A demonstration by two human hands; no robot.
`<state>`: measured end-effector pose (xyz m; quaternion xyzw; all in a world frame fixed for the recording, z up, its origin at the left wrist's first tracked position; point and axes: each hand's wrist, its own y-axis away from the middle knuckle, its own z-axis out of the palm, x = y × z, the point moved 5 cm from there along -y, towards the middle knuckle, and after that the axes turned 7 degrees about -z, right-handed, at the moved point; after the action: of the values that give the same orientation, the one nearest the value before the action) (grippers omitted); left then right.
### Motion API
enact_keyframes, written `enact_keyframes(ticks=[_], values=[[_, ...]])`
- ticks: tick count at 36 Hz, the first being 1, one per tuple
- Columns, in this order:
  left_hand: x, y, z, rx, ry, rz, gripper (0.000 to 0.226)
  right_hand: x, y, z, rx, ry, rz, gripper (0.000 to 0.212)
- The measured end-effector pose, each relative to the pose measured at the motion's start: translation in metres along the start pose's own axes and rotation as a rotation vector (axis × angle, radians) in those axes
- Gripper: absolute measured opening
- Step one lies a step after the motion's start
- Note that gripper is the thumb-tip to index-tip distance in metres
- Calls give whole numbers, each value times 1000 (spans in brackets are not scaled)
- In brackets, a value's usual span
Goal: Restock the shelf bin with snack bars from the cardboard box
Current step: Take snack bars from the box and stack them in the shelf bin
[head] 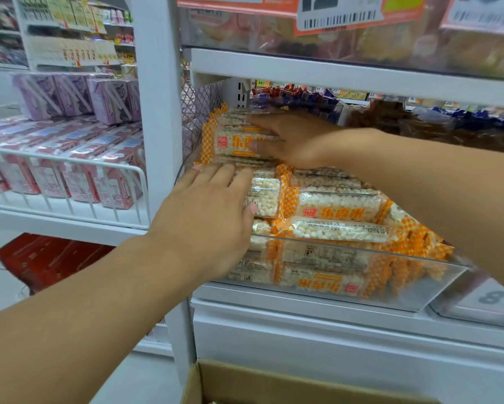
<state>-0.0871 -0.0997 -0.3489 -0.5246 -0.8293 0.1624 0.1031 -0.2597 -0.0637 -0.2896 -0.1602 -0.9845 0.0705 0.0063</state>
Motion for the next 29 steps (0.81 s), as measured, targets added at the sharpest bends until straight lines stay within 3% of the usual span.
enact_keyframes(ticks=[5,12,17,22,26,29], values=[[-1,1,-2,5,56,-2,63,-1,3,-2,18,-109,8,76],[7,3,-20,68,145,21,64,-12,54,-17,106,-57,-57,72],[25,13,-41,134,347,162,44,-27,116,-30,180,-99,-182,65],[38,21,-33,23,374,311,34,-19,160,-28,96,70,-224,47],[43,17,-27,29,515,202,16,-6,166,-25,185,-61,-170,27],[44,11,-26,49,590,68,19,-1,162,-29,263,-125,-117,14]])
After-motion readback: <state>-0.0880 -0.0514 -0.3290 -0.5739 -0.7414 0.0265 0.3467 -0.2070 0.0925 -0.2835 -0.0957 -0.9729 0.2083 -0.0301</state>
